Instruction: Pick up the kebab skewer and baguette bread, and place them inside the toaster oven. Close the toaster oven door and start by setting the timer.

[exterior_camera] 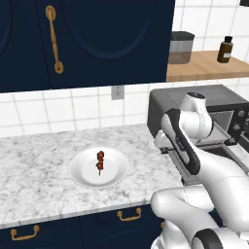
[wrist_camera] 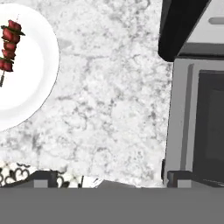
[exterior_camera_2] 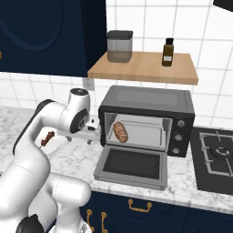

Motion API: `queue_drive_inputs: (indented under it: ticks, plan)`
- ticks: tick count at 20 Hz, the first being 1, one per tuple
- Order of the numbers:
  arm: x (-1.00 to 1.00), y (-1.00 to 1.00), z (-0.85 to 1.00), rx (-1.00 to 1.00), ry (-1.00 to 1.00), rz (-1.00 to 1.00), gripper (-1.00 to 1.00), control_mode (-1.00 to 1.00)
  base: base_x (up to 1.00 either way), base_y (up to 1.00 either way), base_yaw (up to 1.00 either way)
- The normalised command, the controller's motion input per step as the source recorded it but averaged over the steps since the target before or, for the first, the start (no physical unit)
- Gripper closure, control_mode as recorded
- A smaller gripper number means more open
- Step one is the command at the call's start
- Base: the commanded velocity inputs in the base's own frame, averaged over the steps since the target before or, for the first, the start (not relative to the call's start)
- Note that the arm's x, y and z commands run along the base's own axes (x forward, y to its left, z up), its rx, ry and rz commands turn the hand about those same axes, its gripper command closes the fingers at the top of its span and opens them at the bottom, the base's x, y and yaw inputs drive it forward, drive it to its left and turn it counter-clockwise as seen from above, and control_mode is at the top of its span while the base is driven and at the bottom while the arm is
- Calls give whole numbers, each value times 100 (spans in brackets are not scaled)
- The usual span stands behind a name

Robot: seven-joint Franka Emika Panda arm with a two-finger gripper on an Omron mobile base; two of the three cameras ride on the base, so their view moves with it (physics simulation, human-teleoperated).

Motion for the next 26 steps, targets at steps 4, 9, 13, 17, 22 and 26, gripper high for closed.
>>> queue_drive_inputs:
  ticks: [4, 9, 13, 17, 22, 26]
  plan:
    - [64, 100, -18, -2, 4, -15, -100, -100, 0, 0, 0]
    - [98, 100, -31, 0, 9, -10, -100, -100, 0, 0, 0]
    - [56, 100, -14, -1, 5, -11, -100, -100, 0, 0, 0]
    - [3, 97, -5, 0, 8, -15, -100, -100, 0, 0, 0]
    - [0, 87, -35, 0, 4, -14, -100, -100, 0, 0, 0]
    - [10, 21, -27, 0, 8, -7, -100, -100, 0, 0, 0]
